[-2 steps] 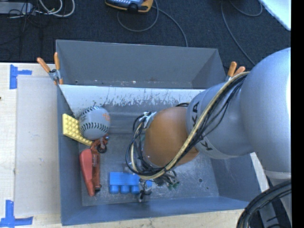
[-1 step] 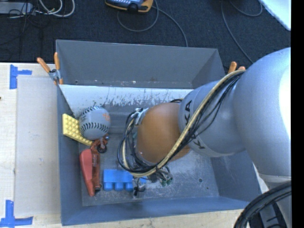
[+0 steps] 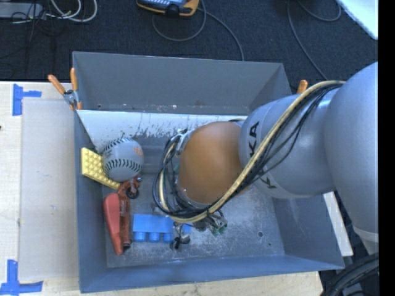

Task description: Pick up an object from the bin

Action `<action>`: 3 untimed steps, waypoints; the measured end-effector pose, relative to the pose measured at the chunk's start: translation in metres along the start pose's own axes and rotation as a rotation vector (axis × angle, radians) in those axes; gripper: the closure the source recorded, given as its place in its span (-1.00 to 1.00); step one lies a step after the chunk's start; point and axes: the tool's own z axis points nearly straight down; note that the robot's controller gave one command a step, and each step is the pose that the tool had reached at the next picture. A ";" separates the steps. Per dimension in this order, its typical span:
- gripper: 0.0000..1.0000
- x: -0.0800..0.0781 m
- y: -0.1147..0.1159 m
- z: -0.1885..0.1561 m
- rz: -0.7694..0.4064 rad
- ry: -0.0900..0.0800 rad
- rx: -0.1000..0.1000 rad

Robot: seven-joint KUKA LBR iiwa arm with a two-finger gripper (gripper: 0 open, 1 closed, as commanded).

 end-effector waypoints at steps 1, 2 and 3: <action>1.00 -0.022 0.017 -0.035 -0.008 -0.006 0.001; 1.00 -0.022 0.017 -0.035 -0.008 -0.006 0.001; 1.00 -0.024 0.020 -0.078 -0.023 0.002 0.000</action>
Offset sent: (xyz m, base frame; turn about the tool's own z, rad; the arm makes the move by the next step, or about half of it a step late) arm 0.0000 0.0000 0.0000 0.0000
